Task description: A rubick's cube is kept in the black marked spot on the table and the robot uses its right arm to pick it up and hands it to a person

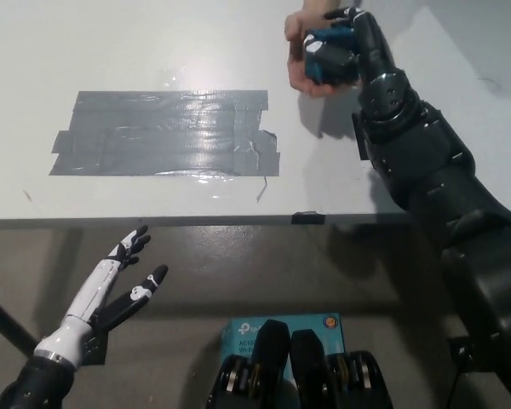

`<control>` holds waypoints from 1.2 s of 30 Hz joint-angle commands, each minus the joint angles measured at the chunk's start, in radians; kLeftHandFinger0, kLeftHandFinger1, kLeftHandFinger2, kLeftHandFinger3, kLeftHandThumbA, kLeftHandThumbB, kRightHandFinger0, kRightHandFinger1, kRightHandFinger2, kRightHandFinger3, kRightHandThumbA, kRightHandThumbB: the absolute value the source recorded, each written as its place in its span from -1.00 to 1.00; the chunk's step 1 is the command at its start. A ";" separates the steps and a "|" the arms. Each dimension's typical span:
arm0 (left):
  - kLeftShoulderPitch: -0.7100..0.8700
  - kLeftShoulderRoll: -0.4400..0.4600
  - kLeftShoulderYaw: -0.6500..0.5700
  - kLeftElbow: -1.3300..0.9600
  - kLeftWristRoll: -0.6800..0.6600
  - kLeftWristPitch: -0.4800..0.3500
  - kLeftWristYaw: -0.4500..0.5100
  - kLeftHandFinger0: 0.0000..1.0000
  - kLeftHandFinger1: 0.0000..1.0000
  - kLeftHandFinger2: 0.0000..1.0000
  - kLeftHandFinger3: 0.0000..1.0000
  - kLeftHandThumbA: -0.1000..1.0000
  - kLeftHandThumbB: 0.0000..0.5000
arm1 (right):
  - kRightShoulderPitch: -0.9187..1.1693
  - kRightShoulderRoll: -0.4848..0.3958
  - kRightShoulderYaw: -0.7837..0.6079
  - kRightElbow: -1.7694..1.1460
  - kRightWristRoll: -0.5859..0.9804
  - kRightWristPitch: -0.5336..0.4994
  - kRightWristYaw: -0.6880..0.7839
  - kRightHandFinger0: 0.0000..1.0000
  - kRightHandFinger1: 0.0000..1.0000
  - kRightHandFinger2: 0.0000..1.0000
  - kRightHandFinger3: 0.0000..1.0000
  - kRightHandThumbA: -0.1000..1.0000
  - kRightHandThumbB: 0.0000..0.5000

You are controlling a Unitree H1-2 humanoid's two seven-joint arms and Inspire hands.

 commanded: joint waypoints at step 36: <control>-0.010 0.010 0.008 -0.001 0.003 -0.033 -0.007 0.87 1.00 1.00 1.00 0.21 -0.66 | 0.581 -0.212 -0.106 -1.584 0.030 0.161 0.212 1.00 1.00 1.00 1.00 0.85 0.74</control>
